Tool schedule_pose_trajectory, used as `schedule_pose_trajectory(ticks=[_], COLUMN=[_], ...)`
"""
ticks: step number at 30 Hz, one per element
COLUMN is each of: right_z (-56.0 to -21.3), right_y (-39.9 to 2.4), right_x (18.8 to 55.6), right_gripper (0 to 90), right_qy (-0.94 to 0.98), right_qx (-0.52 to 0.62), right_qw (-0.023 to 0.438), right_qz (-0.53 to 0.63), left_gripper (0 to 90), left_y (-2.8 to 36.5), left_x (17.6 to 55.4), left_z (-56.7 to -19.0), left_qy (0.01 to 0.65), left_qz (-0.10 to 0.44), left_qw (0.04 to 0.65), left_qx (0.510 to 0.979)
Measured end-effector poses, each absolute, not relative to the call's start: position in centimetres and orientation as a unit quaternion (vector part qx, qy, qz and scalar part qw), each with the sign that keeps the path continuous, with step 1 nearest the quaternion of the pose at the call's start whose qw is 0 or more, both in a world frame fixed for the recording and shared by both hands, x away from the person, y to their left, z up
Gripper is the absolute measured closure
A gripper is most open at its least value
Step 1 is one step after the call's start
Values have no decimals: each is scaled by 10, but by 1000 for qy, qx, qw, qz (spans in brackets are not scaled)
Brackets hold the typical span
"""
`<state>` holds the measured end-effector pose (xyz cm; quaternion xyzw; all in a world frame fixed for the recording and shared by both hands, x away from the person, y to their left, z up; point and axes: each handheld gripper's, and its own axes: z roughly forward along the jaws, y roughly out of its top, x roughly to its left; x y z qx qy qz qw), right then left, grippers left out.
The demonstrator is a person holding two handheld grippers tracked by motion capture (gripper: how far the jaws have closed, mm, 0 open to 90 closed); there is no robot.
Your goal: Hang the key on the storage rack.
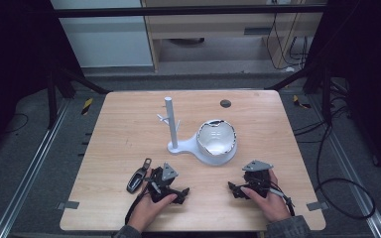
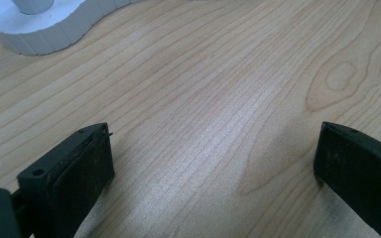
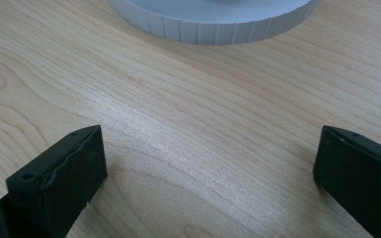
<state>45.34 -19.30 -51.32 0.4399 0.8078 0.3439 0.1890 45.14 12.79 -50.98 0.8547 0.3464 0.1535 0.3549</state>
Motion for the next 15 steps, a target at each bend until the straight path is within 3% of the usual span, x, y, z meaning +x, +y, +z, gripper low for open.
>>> schedule_pose_trajectory(ticks=[8, 15], right_z=[-513, -513], right_y=[-193, -193], right_x=[453, 453], right_gripper=[5, 5], right_qy=[807, 807], right_qx=[441, 441], right_qw=[189, 189], right_qz=[344, 344], left_gripper=[48, 40], left_y=[134, 150], left_x=[451, 451], left_z=[-507, -469], left_qy=[328, 291], left_qz=[147, 171], left_qw=[354, 359], left_qx=[863, 870])
